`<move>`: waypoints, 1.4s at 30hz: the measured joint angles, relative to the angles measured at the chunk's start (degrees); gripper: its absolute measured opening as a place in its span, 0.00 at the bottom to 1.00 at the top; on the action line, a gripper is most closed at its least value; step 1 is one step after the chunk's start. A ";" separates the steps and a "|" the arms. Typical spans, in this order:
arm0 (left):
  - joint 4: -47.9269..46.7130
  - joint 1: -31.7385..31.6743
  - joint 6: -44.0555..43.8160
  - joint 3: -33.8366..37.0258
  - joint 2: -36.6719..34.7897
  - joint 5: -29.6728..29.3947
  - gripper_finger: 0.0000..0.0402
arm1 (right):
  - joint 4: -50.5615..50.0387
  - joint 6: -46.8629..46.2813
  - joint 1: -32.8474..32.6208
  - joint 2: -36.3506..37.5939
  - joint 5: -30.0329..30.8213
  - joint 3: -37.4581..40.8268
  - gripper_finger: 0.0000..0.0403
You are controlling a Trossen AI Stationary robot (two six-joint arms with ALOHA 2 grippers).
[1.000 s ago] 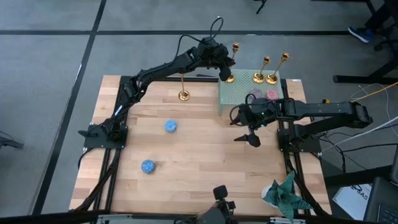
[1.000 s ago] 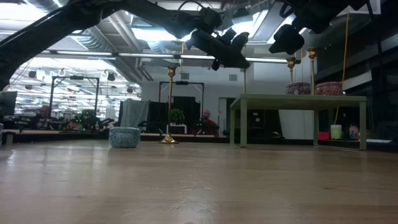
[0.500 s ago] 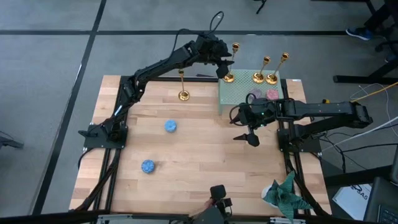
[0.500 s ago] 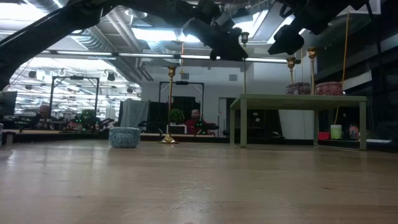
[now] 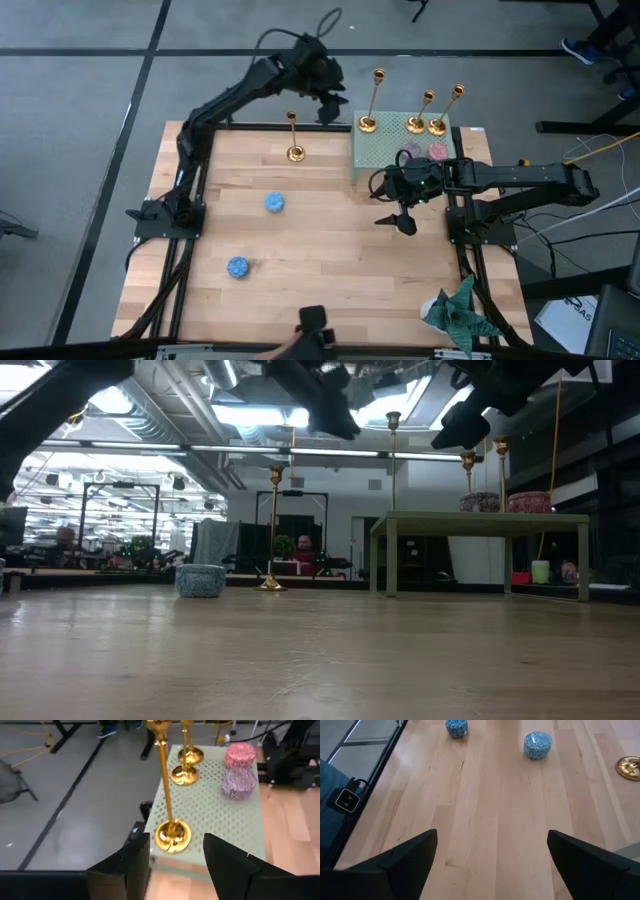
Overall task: Pick & Place candle stick holders
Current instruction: Put the gold candle holder on the shelf
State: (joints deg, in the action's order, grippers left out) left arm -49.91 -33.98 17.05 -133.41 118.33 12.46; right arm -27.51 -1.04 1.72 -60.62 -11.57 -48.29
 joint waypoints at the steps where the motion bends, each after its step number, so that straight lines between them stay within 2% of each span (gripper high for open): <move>1: -1.27 -0.11 0.47 0.07 -1.01 -0.63 0.45 | 0.00 0.00 0.00 0.00 0.01 0.00 0.94; 4: -4.20 -0.63 1.44 0.07 -3.65 -0.71 0.45 | 0.03 0.00 0.00 0.00 0.10 0.00 0.94; 8: -8.03 -3.13 0.84 0.68 -5.68 3.21 0.45 | 0.22 0.40 -0.02 0.00 2.16 0.00 0.94; 12: -9.74 -6.06 -0.82 6.61 -9.76 4.57 0.45 | 0.28 0.34 -0.02 0.00 2.57 0.00 0.94; 16: -6.30 -7.12 -1.50 19.47 -17.31 1.30 0.43 | 0.29 -0.02 0.00 0.00 3.02 0.00 0.94; 21: 11.41 -7.06 -5.79 43.01 -31.02 -3.82 0.39 | 0.39 0.00 -0.02 0.00 3.03 -0.01 0.94; 24: 22.36 -7.05 -8.45 56.92 -38.15 -4.21 0.37 | 0.49 0.00 -0.02 0.00 3.04 0.00 0.94; 28: 29.37 -6.83 -12.63 70.42 -44.68 -4.26 0.36 | 1.13 -0.24 -0.02 0.00 3.88 -0.02 0.94; 34: 32.36 -6.83 -15.62 81.53 -48.29 -4.34 0.37 | 1.14 -0.28 -0.01 0.00 4.57 -0.02 0.94; 42: 46.61 -6.55 -13.91 89.31 -43.92 -4.30 0.37 | 1.14 -0.77 -0.02 0.00 4.52 -0.02 0.94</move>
State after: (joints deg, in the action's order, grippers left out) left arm -3.30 -40.53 3.14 -44.10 74.41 8.16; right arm -26.37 -1.81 1.69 -60.62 -7.05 -48.31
